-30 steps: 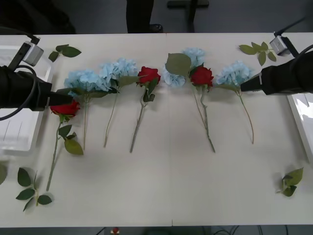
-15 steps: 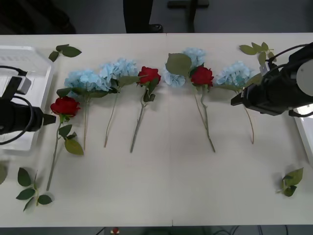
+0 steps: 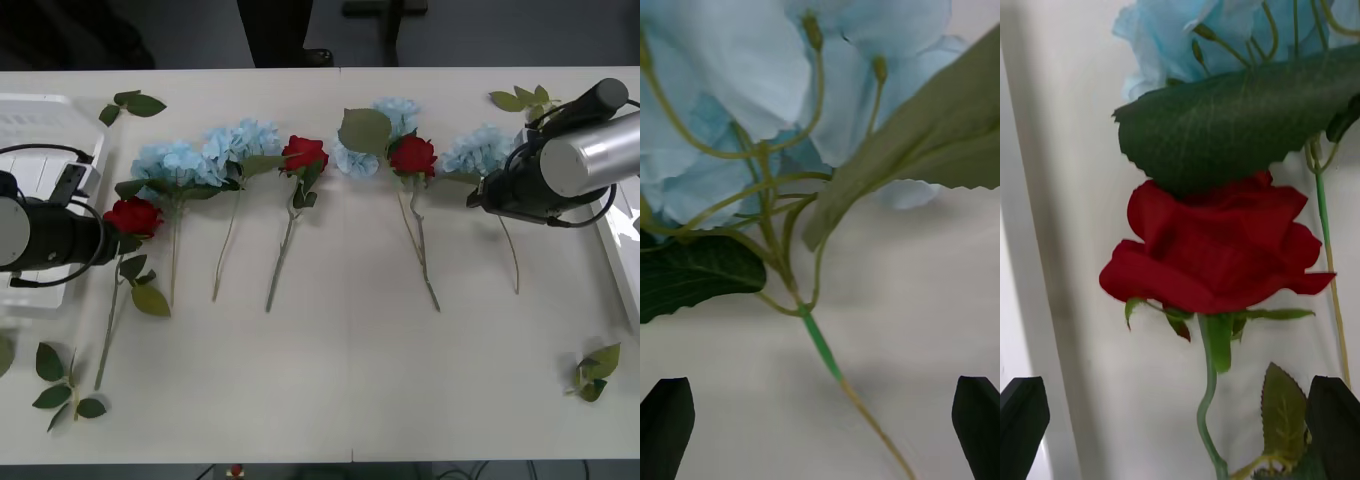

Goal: Place the red flowers into the right box and the blue flowers into the left box. If a person shows an open palm, hand one flower to the person first, then continue sorting.

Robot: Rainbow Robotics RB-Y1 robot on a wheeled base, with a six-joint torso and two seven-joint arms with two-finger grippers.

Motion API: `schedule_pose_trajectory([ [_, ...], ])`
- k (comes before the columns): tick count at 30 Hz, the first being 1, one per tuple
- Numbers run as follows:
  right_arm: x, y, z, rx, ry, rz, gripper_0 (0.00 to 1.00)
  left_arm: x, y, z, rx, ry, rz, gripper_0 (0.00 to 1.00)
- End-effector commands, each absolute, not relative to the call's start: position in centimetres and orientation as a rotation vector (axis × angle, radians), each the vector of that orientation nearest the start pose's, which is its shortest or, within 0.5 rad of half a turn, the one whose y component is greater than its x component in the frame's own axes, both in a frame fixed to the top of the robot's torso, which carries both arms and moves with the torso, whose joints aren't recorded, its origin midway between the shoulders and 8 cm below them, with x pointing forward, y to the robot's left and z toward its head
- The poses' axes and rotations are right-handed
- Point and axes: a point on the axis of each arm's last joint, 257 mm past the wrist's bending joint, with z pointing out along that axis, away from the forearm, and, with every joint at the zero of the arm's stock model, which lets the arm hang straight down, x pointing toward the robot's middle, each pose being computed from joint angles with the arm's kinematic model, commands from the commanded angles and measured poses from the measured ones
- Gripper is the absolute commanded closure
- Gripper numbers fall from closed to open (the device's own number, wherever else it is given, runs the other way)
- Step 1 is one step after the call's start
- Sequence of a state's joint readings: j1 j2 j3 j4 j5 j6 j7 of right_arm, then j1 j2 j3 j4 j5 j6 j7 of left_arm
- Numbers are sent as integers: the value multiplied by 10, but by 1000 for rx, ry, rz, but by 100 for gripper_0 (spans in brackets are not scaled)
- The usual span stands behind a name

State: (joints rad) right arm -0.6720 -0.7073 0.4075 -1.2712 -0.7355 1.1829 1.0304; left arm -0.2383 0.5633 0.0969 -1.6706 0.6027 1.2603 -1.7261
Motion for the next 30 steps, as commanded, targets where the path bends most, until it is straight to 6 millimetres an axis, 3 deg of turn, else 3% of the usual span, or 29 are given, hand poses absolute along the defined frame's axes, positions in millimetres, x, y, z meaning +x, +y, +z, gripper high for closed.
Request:
schedule_pose_trajectory([
  [1,580,-294,-261,236,2565,123,0,529,351,-256,268,2408,42,0],
  [9,577,-293,-278,193,2586,92,0,547,351,-274,281,2405,89,0],
  [21,571,-290,-292,71,2605,13,0,535,346,-300,330,2444,126,2],
  [22,571,-291,-292,66,2606,7,7,534,344,-302,335,2443,125,4],
  [23,570,-290,-293,59,2608,7,28,534,345,-303,337,2441,132,5],
  [24,570,-290,-294,53,2609,3,40,533,345,-305,335,2443,130,5],
  [25,570,-290,-295,48,2610,-2,63,532,344,-307,337,2442,130,5],
  [26,570,-289,-296,37,2608,-4,77,531,344,-310,337,2445,133,5],
  [30,572,-286,-297,20,2599,-2,96,527,346,-316,336,2449,142,8],
])
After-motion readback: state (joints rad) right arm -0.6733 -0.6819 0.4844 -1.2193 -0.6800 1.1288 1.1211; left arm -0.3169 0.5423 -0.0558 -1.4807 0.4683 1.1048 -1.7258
